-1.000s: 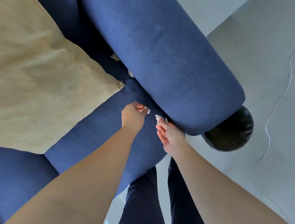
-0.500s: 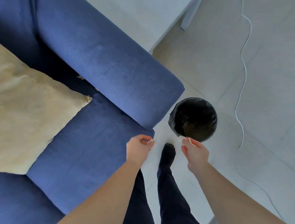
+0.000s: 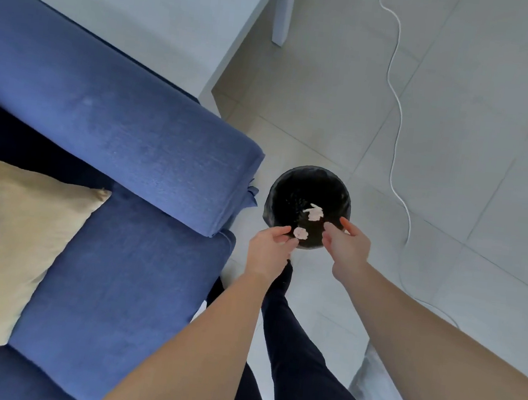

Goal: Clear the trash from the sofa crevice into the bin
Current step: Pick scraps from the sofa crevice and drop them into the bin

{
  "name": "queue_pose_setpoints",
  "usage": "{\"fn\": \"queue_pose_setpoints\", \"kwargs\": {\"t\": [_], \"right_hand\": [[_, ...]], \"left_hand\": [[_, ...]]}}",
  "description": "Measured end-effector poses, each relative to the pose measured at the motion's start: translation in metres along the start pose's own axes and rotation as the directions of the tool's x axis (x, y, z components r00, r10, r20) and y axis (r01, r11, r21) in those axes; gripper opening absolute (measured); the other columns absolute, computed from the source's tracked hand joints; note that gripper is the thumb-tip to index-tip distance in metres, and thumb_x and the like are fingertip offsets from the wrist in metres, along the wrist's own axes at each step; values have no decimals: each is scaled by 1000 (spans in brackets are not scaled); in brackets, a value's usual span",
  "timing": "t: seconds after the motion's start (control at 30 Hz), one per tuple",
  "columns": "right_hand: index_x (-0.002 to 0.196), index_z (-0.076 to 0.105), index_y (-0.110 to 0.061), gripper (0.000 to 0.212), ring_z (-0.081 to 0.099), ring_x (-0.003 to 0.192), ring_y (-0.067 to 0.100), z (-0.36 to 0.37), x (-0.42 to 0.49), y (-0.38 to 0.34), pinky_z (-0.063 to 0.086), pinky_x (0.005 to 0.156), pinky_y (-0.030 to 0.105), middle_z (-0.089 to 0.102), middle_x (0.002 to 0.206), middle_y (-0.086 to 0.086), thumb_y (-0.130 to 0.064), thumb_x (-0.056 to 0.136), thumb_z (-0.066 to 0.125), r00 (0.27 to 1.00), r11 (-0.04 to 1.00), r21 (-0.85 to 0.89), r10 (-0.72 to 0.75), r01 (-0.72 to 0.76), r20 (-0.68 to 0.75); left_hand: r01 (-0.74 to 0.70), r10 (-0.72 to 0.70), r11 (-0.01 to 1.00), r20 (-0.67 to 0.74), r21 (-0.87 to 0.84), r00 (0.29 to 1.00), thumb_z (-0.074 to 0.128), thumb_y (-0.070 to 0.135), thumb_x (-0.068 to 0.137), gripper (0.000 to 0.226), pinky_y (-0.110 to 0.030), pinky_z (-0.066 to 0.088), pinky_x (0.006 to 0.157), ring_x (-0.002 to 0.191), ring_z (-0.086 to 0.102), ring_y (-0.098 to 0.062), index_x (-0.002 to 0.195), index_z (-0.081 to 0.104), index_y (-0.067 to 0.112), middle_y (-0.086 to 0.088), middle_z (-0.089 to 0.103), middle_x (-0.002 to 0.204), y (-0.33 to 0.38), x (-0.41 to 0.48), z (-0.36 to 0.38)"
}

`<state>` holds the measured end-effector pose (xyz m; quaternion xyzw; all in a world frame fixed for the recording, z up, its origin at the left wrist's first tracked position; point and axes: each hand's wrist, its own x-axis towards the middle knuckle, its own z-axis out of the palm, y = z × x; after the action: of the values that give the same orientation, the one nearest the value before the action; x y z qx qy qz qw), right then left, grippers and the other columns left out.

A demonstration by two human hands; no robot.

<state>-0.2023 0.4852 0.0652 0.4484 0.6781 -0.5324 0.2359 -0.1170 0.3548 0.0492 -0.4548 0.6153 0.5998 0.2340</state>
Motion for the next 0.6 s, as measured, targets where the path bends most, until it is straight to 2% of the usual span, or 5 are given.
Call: {"fn": "queue_pose_setpoints", "kwargs": {"t": [0.07, 0.17, 0.37, 0.53, 0.6], "right_hand": [[142, 64, -14, 51, 76, 96, 22, -4, 5, -6, 62, 95, 37, 72, 90, 6, -7, 93, 77, 1000, 1000, -16, -4, 4, -3], [138, 67, -15, 46, 76, 95, 21, -9, 10, -12, 63, 94, 38, 73, 94, 5, -9, 94, 77, 1000, 999, -54, -7, 6, -2], [132, 71, -16, 39, 75, 92, 21, -9, 0, -23, 65, 87, 34, 74, 98, 8, -10, 94, 77, 999, 994, -111, 2, 4, 52], [130, 72, -14, 36, 75, 105, 27, 2, -34, -27, 64, 90, 36, 74, 105, 11, -10, 94, 76, 987, 985, -169, -10, 37, 162], [128, 73, -12, 34, 74, 105, 27, 10, -51, -25, 64, 89, 36, 75, 109, 13, -10, 94, 77, 978, 981, -190, -3, 44, 209]], "left_hand": [[16, -17, 1000, 7, 23, 1000, 75, 26, 90, 41, -47, 62, 96, 93, 78, -27, 131, 74, 23, 0, 81, 99, -1, 2, 4], [60, -60, 998, -1, 24, 998, 69, 25, 87, 40, -49, 62, 97, 82, 75, -22, 126, 76, 25, 1, 80, 88, -7, 4, 3], [91, -90, 994, -14, 66, 996, 65, 19, 100, 31, -41, 62, 95, 100, 77, -26, 130, 72, 23, -1, 77, 110, -1, -15, -17], [96, -91, 993, -71, 74, 993, 65, 24, 99, 34, -36, 64, 85, 97, 77, -25, 132, 73, 25, 1, 76, 110, 1, -36, -48], [92, -88, 995, -93, 41, 992, 64, 22, 100, 36, -34, 63, 86, 98, 77, -23, 135, 72, 22, 2, 75, 105, 0, -47, -65]]}}
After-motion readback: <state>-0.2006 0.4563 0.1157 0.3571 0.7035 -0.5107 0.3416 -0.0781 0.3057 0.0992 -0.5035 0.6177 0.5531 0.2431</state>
